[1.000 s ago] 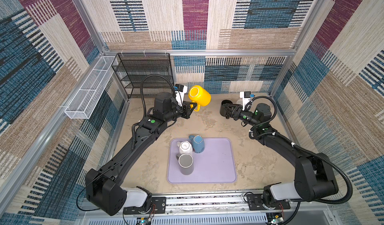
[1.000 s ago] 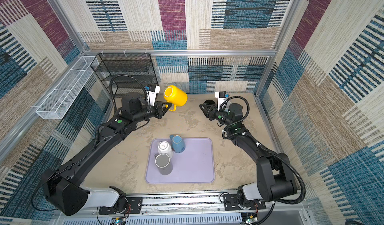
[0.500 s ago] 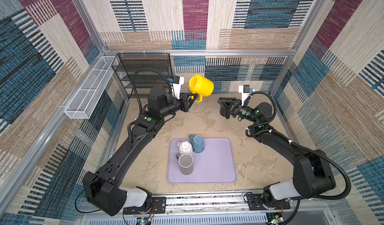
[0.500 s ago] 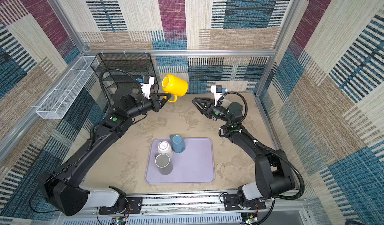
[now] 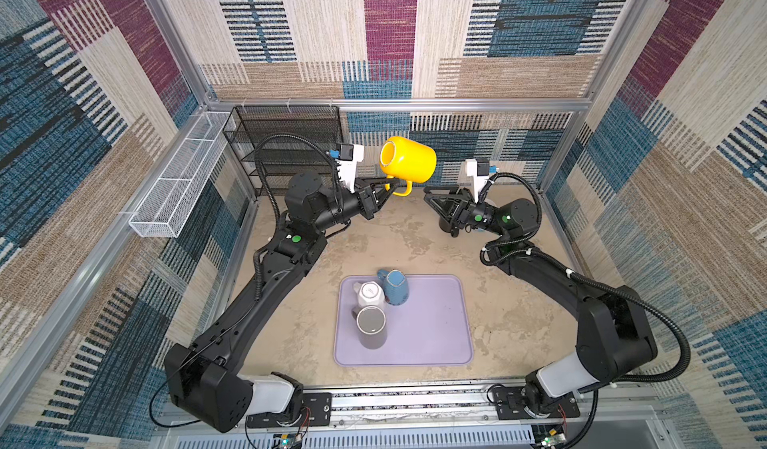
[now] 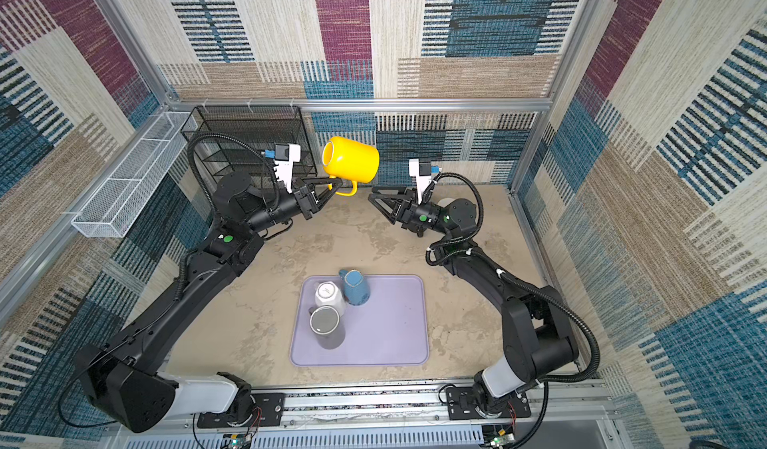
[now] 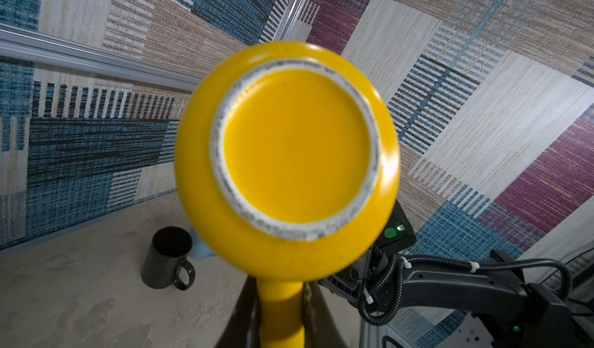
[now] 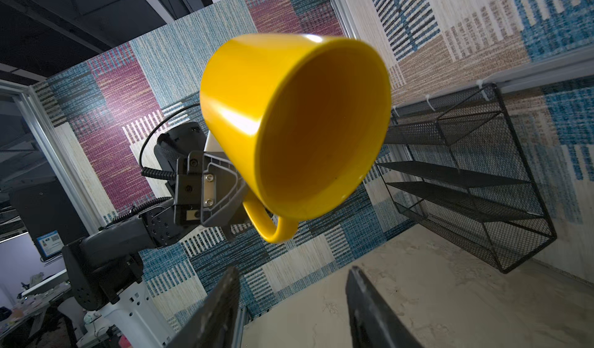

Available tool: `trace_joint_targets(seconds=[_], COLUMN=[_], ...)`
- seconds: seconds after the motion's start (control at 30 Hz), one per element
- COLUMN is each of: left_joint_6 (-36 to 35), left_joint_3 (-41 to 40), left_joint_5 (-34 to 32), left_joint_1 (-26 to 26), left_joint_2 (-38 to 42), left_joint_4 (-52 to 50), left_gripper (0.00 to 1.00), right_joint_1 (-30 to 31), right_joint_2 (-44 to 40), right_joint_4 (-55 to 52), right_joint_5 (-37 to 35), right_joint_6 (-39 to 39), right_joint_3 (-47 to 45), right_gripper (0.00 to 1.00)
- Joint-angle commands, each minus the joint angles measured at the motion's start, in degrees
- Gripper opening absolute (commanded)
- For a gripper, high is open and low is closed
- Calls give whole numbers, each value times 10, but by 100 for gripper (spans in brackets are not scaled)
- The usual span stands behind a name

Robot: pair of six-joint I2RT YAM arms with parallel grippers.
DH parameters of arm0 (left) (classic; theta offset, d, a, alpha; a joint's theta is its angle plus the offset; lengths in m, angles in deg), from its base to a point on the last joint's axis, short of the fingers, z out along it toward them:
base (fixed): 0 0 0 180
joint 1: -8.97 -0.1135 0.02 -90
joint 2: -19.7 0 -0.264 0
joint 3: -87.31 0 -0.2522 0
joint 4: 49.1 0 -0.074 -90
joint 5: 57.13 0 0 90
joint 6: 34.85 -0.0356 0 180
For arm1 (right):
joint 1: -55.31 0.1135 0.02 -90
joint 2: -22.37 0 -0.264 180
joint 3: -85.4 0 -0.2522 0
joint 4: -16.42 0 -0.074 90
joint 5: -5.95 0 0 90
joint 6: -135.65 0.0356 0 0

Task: Turn the mug right side up
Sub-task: Place the mug at the top-center of the table.

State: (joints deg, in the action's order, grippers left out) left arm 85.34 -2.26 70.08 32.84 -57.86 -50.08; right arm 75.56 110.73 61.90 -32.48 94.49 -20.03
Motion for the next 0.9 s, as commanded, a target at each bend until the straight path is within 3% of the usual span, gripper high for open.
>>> trace_joint_targets(seconds=[0.0,0.87], left_joint_6=[17,56], left_joint_3=[-5,-53], left_joint_5=[24,37], left_joint_1=[-1,-1], left_joint_2=[5,3], left_joint_4=[95,217], left_gripper=[0,0], right_joint_1=[7,44], right_joint_2=[8,102], right_joint_4=[48,263], right_joint_5=[17,-3], right_joint_6=[29,194], right_joint_3=[12,77], right_gripper=[61,55])
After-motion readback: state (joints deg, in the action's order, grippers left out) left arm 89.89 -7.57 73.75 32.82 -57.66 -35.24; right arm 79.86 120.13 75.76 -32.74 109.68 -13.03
